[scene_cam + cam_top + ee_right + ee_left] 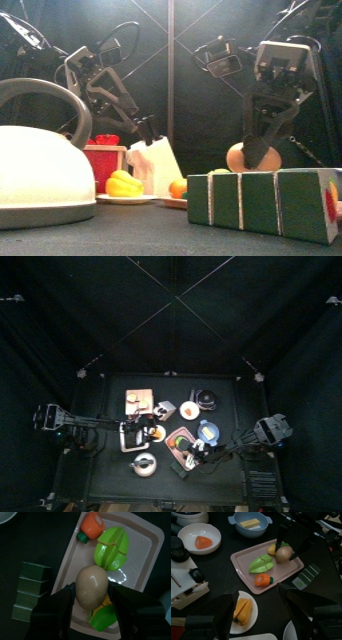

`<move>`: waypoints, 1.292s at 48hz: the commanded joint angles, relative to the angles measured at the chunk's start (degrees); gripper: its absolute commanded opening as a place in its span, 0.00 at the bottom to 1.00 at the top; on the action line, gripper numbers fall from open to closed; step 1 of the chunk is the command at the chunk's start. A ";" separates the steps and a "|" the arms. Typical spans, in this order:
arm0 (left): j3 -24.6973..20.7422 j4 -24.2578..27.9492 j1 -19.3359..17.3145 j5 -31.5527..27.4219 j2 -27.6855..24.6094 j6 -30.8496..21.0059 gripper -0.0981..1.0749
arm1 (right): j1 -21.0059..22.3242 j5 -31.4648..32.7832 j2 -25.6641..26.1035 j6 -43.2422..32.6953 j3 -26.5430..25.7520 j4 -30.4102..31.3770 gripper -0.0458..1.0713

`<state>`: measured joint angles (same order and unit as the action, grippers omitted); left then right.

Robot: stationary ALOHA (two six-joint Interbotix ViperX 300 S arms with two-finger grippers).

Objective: Place egg in pan

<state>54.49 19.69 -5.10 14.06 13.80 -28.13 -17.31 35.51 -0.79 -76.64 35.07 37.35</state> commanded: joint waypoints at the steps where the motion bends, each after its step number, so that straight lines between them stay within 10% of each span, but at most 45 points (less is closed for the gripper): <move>1: -0.79 -0.18 0.09 0.18 0.97 0.00 0.90 | 2.46 0.26 4.22 0.09 -0.18 0.97 0.74; 30: -0.53 -0.09 -0.26 0.18 0.97 0.09 0.90 | 32.17 -1.41 10.90 0.09 7.73 5.19 0.74; 62: -0.18 0.00 -0.35 0.18 1.05 0.09 0.90 | 33.40 -1.32 4.22 -0.44 3.69 9.40 0.74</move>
<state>54.93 19.60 -5.27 14.06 13.89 -28.13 16.17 33.13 2.90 -76.55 40.25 46.41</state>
